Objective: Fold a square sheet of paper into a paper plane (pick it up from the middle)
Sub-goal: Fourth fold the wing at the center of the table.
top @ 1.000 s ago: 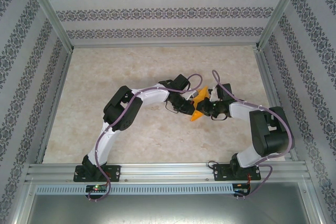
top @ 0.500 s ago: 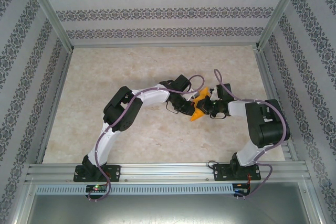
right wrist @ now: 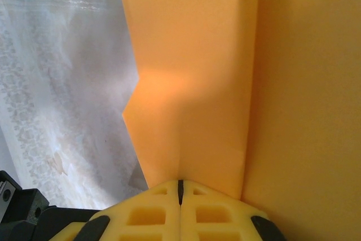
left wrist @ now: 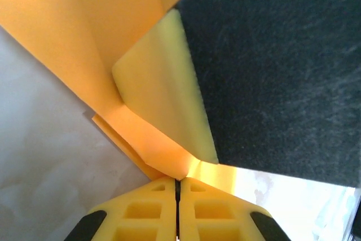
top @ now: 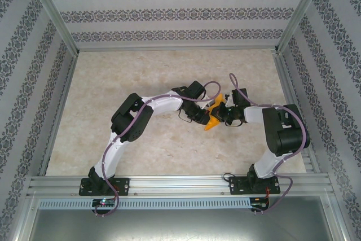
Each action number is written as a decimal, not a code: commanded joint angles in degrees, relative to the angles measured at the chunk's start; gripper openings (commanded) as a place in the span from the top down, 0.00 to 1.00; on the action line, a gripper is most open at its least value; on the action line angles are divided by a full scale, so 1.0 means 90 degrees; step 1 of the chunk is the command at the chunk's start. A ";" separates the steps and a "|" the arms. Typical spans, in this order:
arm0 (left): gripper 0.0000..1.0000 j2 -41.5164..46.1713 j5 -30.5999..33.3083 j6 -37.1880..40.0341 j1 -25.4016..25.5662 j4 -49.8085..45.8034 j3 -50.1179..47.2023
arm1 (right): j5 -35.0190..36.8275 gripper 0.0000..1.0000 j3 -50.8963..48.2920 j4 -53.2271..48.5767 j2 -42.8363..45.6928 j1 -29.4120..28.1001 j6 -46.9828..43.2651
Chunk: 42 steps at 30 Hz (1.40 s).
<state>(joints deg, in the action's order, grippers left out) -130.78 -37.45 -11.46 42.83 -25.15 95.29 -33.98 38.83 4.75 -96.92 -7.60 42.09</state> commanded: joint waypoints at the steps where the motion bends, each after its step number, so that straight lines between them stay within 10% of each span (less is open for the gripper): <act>1: 0.89 -0.0148 0.0158 0.0198 0.0368 -0.0694 -0.0204 | 0.0892 0.95 0.0040 -0.0285 -0.0090 0.0190 -0.0054; 24: 0.66 0.1216 0.0672 -0.1153 0.0295 0.0263 -0.0609 | 0.0457 0.96 -0.0431 0.0091 0.0004 0.0200 -0.0021; 42: 0.86 0.0546 0.0867 -0.2097 0.0280 0.1244 -0.0788 | 0.0287 0.97 -0.0428 0.0194 0.0079 0.0199 0.0070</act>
<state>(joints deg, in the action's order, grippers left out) -124.22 -29.52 -29.26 45.65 -15.99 88.84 -33.12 36.56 9.52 -96.27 -6.48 42.30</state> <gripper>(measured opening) 0.145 0.042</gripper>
